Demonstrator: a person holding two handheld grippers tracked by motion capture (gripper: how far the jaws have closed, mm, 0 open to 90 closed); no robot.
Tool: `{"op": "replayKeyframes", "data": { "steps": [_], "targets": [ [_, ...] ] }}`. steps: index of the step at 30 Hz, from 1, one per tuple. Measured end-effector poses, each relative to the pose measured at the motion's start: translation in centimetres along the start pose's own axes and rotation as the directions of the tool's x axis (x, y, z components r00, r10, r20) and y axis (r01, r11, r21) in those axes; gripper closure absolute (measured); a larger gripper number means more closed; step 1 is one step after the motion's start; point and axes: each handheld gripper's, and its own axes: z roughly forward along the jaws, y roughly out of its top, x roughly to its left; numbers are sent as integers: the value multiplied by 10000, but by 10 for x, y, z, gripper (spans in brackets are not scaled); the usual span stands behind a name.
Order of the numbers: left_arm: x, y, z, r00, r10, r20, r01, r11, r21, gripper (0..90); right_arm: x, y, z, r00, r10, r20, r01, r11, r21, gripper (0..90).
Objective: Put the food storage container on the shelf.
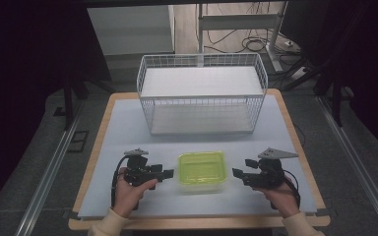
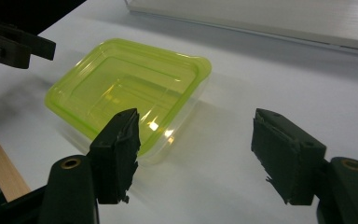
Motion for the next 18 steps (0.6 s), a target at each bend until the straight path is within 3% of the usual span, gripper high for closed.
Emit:
{"op": "replayKeyframes", "data": {
  "steps": [11, 14, 18],
  "targets": [
    [1, 14, 19, 9994, -359, 10, 359, 9989, 308, 343, 6, 25, 25, 9995, 194, -231, -183, 9987, 483, 319],
    [0, 17, 22, 9984, -544, 171, 541, 9984, 192, 343, 7, 30, 31, 9992, 345, -213, -332, 9977, 594, 319],
    [1, 14, 25, 9958, -689, 609, 675, 9974, 237, 341, 4, 21, 37, 9982, 517, -300, -495, 9963, 697, 311]
  ]
}}
